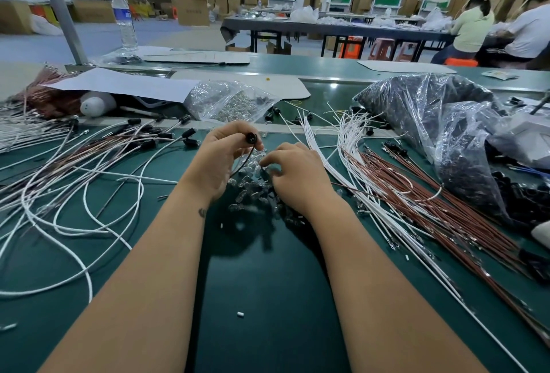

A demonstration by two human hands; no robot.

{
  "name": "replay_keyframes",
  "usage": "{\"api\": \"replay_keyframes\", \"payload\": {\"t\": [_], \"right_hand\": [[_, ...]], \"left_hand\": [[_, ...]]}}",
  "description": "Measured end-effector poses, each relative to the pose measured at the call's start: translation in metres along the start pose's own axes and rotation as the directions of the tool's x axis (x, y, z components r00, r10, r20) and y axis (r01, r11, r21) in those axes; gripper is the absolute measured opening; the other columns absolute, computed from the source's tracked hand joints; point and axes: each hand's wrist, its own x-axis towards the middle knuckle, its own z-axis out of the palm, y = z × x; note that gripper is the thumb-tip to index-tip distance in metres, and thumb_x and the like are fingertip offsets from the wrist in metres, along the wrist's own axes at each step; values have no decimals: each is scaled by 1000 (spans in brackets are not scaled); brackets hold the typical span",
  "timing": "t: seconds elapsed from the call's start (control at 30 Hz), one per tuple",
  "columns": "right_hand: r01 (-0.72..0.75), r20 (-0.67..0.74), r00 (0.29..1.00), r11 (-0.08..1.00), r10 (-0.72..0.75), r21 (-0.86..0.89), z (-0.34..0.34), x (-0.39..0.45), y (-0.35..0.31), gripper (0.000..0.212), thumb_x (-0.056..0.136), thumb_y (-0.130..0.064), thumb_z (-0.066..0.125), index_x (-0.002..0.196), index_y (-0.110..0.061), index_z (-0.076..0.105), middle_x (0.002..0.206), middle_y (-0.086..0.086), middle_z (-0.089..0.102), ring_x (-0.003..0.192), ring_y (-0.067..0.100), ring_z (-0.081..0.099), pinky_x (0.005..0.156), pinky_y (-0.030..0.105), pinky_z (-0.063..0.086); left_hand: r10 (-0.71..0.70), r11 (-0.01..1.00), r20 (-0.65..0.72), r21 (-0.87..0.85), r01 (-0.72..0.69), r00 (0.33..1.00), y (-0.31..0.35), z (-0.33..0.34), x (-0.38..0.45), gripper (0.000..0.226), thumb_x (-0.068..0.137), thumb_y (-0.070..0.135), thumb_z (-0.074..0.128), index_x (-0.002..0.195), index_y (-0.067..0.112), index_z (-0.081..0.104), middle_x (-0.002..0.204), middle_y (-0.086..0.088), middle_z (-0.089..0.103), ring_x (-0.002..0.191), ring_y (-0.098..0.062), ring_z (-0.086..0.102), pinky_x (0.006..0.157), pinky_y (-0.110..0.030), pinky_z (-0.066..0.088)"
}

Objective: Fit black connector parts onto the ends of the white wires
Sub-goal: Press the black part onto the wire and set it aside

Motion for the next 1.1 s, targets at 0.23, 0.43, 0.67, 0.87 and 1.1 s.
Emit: {"api": "replay_keyframes", "payload": {"t": [0.23, 0.43, 0.67, 0.87, 1.1], "right_hand": [[-39, 13, 999, 999, 40, -33, 2, 1, 3, 37, 92, -17, 49, 126, -27, 60, 115, 1, 58, 115, 23, 45, 97, 36, 32], [-44, -46, 998, 998, 42, -34, 3, 0, 4, 21, 90, -22, 58, 107, -28, 69, 103, -1, 61, 106, 21, 48, 91, 33, 33], [22, -277, 936, 749, 219, 663, -8, -3, -12, 27, 84, -4, 58, 106, -17, 67, 71, -9, 59, 61, 4, 51, 60, 21, 44], [-9, -245, 931, 687, 271, 727, -9, -2, -12, 7, 88, -10, 67, 95, -8, 68, 78, -1, 65, 72, 13, 60, 73, 30, 53], [-32, -192, 897, 492, 398, 870, -10, 2, -7, 10, 88, -8, 67, 83, -15, 64, 74, 1, 63, 65, 11, 56, 68, 27, 50]], "left_hand": [[-16, 999, 29, -34, 17, 999, 1, 0, 0, 26, 79, 8, 54, 61, 20, 68, 68, 3, 64, 76, -12, 56, 77, -26, 39], [-47, 996, 35, -71, 49, 998, 1, -3, 0, 21, 77, 13, 59, 62, 24, 68, 69, 4, 64, 74, -11, 58, 78, -29, 40], [37, 979, -242, 203, 13, 970, -6, 3, 4, 41, 87, -8, 53, 70, 24, 73, 64, 5, 69, 65, -6, 62, 70, -18, 50], [111, 888, -134, 458, -38, 985, -10, 15, -1, 17, 87, -1, 64, 87, 14, 72, 80, -5, 73, 74, -12, 65, 73, -24, 54], [162, 858, -175, 511, -51, 971, -11, 18, 0, 4, 85, 11, 71, 85, 7, 70, 70, -5, 67, 59, -4, 55, 60, -15, 47]]}}
